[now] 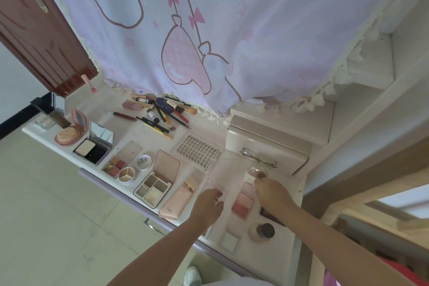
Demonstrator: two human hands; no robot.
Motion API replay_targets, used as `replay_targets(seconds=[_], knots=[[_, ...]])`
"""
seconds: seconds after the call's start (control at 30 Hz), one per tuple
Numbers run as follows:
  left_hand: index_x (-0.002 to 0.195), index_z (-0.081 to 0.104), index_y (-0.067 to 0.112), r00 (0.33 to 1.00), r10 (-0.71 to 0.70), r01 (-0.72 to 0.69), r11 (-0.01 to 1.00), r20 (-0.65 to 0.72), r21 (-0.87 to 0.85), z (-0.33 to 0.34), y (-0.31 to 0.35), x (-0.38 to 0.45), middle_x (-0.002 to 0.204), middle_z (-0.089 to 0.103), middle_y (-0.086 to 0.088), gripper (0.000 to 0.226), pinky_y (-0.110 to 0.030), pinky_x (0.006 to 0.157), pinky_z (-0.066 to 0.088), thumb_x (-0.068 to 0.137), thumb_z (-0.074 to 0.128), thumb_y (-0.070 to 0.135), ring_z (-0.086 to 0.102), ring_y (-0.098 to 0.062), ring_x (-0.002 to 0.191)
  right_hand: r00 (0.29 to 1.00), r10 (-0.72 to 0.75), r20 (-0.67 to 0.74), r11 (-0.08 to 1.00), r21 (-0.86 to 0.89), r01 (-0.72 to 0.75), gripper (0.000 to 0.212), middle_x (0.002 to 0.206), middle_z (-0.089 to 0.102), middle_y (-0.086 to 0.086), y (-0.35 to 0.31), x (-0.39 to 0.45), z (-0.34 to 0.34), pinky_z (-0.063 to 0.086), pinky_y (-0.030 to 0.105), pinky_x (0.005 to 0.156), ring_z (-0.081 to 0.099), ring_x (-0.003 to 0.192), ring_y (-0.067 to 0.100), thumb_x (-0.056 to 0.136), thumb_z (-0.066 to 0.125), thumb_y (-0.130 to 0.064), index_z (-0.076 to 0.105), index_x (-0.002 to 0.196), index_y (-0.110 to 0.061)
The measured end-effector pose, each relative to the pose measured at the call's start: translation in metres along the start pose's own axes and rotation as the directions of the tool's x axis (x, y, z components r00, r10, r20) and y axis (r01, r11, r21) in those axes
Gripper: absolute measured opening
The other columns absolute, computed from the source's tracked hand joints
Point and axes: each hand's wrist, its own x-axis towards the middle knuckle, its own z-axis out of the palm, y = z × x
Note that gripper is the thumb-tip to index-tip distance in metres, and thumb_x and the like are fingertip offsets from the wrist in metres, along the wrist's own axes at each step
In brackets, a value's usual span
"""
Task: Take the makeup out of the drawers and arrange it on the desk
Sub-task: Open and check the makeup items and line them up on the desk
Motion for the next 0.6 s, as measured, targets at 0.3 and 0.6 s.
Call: replay_targets(seconds=[0.3, 0.6], knots=[[0.126, 0.05, 0.009, 1.0, 0.017, -0.017, 1.0, -0.011, 0.023, -0.017, -0.013, 0.0, 0.126, 0.056, -0.003, 0.033, -0.016, 0.095, 0.035, 0.094, 0.046, 0.016, 0.052, -0.014, 0.114, 0.997, 0.05, -0.06, 0.998, 0.036, -0.048, 0.031, 0.11, 0.062, 0.007, 0.003, -0.005, 0.008, 0.032, 0.022, 0.068, 0.059, 0.1, 0.02, 0.099, 0.03, -0.024, 0.056, 0.107, -0.008], [0.129, 0.049, 0.014, 0.984, 0.166, -0.151, 0.971, -0.064, 0.186, -0.064, -0.02, 0.009, 0.132, 0.052, -0.001, 0.035, -0.018, 0.1, 0.032, 0.095, 0.043, 0.018, 0.048, -0.014, 0.12, 0.987, 0.117, -0.108, 0.993, 0.035, -0.113, 0.038, 0.117, 0.06, 0.007, -0.02, -0.011, -0.02, 0.047, 0.028, 0.079, 0.06, 0.101, 0.022, 0.098, 0.029, -0.026, 0.044, 0.13, -0.011]])
